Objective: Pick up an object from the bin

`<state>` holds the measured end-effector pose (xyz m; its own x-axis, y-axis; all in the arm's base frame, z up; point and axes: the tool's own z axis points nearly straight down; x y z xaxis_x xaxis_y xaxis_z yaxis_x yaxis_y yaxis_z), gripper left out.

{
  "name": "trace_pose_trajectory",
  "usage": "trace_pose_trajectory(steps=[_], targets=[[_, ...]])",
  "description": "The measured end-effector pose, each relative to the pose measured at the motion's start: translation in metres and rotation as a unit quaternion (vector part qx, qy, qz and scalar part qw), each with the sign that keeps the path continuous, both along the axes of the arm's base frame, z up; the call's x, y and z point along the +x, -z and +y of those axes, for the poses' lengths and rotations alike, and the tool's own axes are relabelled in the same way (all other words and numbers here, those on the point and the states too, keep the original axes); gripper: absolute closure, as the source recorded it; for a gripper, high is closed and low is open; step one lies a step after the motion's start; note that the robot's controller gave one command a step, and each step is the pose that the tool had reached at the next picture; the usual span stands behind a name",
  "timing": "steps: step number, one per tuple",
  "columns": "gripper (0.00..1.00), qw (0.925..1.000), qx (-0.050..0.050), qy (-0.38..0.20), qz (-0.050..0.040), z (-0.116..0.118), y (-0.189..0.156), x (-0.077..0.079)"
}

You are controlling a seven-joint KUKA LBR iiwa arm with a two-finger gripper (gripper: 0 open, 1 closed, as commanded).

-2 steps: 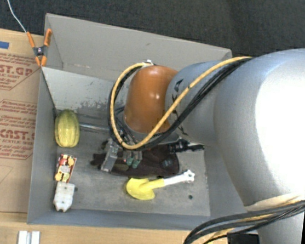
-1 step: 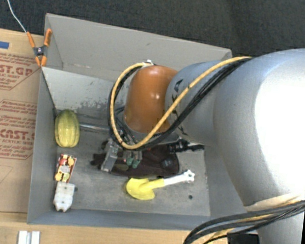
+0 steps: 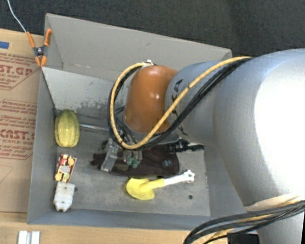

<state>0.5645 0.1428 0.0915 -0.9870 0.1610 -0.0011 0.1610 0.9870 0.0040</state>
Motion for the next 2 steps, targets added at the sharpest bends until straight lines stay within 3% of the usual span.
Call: trace_pose_trajectory(steps=[2], targets=[[1.0, 1.0, 0.0, 0.0, 0.0, 0.0, 0.0, 0.0]])
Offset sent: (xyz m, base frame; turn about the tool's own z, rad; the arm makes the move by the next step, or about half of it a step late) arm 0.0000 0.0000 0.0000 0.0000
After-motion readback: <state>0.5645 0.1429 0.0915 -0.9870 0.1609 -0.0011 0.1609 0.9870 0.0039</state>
